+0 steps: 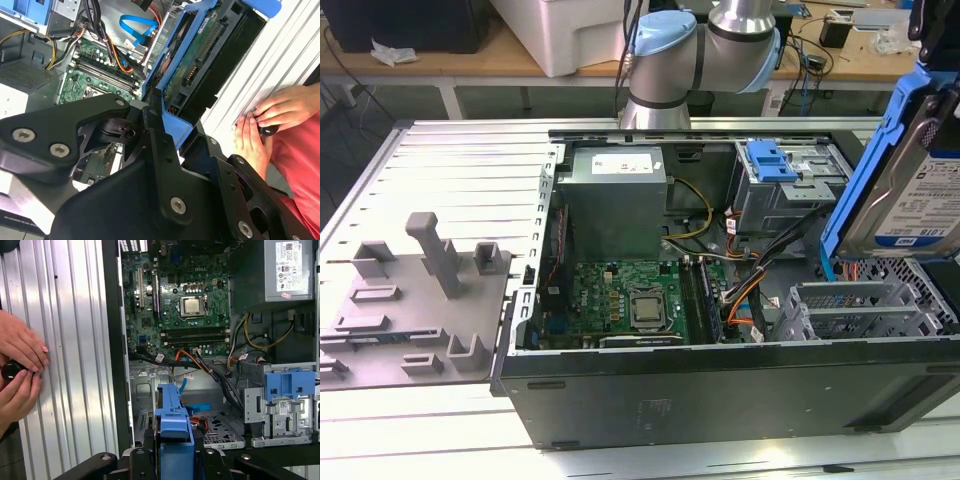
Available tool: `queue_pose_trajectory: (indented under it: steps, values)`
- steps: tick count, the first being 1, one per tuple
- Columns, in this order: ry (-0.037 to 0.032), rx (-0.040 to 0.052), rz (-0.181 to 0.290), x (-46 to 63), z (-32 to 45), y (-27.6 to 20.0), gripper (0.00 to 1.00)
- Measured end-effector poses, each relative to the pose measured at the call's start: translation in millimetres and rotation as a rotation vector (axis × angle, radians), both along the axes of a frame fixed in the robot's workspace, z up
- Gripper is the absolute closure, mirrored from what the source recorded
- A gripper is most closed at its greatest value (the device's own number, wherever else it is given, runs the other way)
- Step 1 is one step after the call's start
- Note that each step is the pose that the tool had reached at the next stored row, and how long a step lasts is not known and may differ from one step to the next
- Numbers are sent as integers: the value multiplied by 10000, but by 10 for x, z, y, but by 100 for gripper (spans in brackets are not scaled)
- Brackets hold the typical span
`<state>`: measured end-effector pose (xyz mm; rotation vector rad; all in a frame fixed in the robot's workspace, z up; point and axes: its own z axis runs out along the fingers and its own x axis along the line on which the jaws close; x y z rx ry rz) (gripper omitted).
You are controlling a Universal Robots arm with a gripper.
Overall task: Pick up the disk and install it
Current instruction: 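Insert the disk into the insertion slot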
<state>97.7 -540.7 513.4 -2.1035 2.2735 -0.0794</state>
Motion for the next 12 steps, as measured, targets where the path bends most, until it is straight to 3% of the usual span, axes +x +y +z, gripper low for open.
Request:
queue_pose_trajectory:
  steps: [12]
  values:
    - [0, -20, 81, -1, -25, 9, 63]
